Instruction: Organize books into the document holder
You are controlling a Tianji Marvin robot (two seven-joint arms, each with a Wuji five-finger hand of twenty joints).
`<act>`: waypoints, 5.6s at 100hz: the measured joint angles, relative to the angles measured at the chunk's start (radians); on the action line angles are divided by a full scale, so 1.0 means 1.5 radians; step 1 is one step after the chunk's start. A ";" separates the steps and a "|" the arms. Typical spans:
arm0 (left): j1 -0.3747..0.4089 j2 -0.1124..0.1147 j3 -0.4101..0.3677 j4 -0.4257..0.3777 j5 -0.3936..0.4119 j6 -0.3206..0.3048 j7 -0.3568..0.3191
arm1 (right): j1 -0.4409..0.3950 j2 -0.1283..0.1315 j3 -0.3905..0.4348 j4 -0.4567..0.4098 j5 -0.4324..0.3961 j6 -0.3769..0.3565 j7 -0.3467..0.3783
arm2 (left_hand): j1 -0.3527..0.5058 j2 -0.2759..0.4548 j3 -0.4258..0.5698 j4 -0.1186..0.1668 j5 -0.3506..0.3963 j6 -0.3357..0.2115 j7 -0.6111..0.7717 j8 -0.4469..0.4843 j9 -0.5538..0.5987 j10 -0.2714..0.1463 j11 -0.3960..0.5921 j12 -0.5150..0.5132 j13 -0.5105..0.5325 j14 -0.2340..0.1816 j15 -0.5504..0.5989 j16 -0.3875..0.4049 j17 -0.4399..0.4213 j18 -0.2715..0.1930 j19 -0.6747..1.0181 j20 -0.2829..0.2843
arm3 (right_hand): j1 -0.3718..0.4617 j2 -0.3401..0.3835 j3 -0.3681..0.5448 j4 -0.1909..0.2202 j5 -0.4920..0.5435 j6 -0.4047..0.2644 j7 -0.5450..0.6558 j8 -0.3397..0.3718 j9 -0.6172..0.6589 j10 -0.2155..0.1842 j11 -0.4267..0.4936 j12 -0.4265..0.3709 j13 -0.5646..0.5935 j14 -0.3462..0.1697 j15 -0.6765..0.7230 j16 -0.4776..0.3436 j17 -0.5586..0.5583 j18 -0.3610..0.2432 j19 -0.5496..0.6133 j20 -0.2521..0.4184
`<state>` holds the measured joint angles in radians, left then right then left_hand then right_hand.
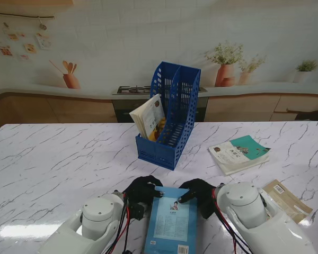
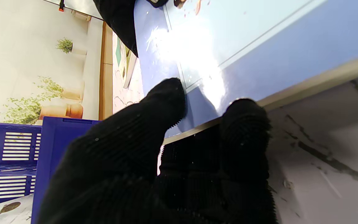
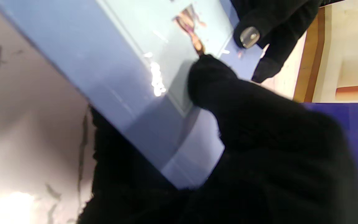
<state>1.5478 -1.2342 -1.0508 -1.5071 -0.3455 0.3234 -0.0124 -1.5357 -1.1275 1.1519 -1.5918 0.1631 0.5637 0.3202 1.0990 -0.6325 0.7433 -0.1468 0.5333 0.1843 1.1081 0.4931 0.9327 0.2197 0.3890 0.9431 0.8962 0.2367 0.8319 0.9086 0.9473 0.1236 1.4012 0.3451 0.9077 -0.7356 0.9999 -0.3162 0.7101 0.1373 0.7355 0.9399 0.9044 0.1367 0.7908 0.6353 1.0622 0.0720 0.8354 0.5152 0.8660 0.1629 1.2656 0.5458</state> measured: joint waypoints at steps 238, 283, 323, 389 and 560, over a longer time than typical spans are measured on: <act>-0.163 0.107 -0.014 -0.167 0.332 -0.188 -0.247 | -0.007 0.035 0.098 -0.155 -0.303 -0.510 -0.058 | -0.203 0.139 -0.188 0.053 -0.047 -0.002 -0.489 -0.074 -0.392 0.007 -0.164 -0.427 -0.475 0.109 -0.475 -0.352 -0.693 0.166 -0.631 0.049 | -0.040 -0.004 0.030 -0.020 0.042 0.001 0.000 0.093 0.022 -0.019 0.087 0.212 -0.004 0.000 0.167 0.159 0.022 0.060 0.218 0.244; -0.203 0.107 0.022 -0.115 0.334 -0.220 -0.239 | 0.006 0.038 0.088 -0.161 -0.323 -0.513 -0.061 | -0.211 0.084 -0.116 0.052 -0.045 -0.004 -0.196 0.151 -0.227 -0.034 0.041 -0.244 -0.203 0.013 -0.139 -0.085 -0.455 0.108 -0.196 0.159 | -0.040 -0.004 0.029 -0.020 0.042 0.001 0.000 0.093 0.022 -0.019 0.087 0.221 -0.004 0.000 0.177 0.177 0.016 0.060 0.240 0.262; -0.227 0.099 0.053 -0.070 0.284 -0.278 -0.225 | 0.018 0.040 0.079 -0.156 -0.324 -0.509 -0.049 | -0.145 -0.053 -0.017 0.035 0.044 -0.072 0.122 0.294 0.091 -0.054 -0.009 -0.053 0.122 -0.076 0.120 0.014 -0.009 0.025 0.083 0.055 | -0.041 -0.004 0.027 -0.020 0.048 0.000 0.000 0.093 0.024 -0.021 0.087 0.222 -0.009 0.000 0.186 0.186 0.005 0.060 0.249 0.266; -0.218 0.078 0.049 -0.045 0.195 -0.220 -0.238 | 0.009 0.042 0.091 -0.164 -0.340 -0.505 -0.041 | -0.173 -0.112 0.106 0.035 0.090 -0.055 0.151 0.548 0.164 -0.061 -0.018 -0.037 0.191 -0.078 0.177 -0.021 0.048 0.025 0.127 0.049 | -0.060 0.125 -0.106 0.053 -0.027 -0.060 0.027 -0.186 -0.025 -0.059 -0.158 0.043 -0.058 -0.036 -0.036 0.072 -0.199 0.061 0.104 0.251; -0.326 0.051 -0.042 -0.112 0.351 0.069 -0.066 | -0.135 0.000 0.228 -0.144 -0.281 -0.372 -0.195 | -0.150 -0.110 0.107 0.035 0.089 -0.041 0.164 0.592 0.165 -0.037 -0.018 -0.006 0.201 -0.082 0.206 -0.033 0.053 0.025 0.128 0.049 | -0.208 0.263 -0.334 0.140 -0.092 -0.067 -0.247 -0.146 -0.192 -0.027 -0.275 -0.132 -0.230 0.001 -0.346 -0.038 -0.432 0.077 -0.145 0.128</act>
<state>1.0580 -1.1571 -1.1138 -1.6746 0.1808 0.4272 -0.1114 -1.7382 -1.1274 1.4934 -1.8081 -0.2579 0.0050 0.0270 0.8746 -0.7981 0.9033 -0.0948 0.6669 0.1223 1.3538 1.3806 1.1800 0.1640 0.3624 0.9340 1.1973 0.1132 1.1404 0.8590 1.0272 0.1611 1.5926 0.4194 0.5955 -0.3407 0.4990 -0.1063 0.5716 0.0375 0.3650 0.7216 0.6158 0.0968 0.3785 0.4370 0.7170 0.0730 0.3171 0.4576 0.2181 0.2788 1.0476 0.7384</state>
